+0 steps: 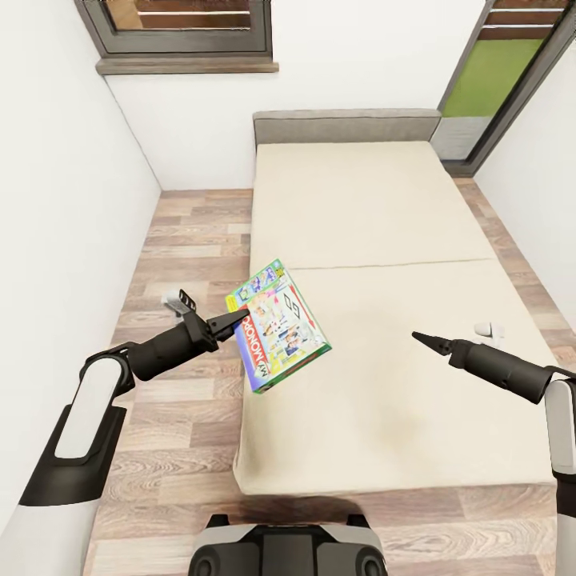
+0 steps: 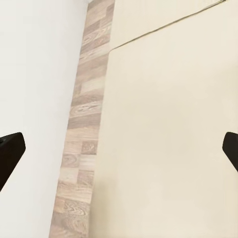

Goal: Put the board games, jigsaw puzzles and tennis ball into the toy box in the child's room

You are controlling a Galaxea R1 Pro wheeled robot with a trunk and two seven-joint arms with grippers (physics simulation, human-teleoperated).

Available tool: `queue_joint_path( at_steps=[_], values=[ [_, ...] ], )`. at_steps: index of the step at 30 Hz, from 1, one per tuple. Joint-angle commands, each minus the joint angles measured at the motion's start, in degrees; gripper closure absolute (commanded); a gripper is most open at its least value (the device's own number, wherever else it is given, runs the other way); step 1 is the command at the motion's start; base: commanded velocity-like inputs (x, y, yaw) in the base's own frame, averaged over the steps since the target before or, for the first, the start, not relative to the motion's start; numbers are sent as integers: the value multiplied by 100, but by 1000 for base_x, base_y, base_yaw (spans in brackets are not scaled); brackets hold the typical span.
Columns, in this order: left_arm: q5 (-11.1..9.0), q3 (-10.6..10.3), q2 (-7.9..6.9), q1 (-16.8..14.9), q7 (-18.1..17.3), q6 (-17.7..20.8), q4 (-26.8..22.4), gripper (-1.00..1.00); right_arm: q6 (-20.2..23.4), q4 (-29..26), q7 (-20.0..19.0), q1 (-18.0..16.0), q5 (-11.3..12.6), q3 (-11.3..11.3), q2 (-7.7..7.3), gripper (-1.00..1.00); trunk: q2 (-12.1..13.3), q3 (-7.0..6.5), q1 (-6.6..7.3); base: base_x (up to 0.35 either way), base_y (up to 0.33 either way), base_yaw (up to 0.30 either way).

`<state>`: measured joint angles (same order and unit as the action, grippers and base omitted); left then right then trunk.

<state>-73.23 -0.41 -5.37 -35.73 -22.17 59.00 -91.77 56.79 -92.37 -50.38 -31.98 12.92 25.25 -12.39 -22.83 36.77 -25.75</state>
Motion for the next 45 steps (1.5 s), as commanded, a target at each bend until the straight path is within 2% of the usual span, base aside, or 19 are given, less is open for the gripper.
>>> queue_joint_path(
  at_steps=[1, 45],
  values=[
    [41, -2, 0, -4, -38, 7, 3, 100, 20, -1, -30, -4, -18, 6, 0, -100, -8, -3, -3, 0, 0, 0],
    [80, -20, 18, -12, -15, -1, 26, 100, 26, 3, -8, -10, -26, 15, 2, -100, -8, -410, -3, 0, 0, 0]
  ],
)
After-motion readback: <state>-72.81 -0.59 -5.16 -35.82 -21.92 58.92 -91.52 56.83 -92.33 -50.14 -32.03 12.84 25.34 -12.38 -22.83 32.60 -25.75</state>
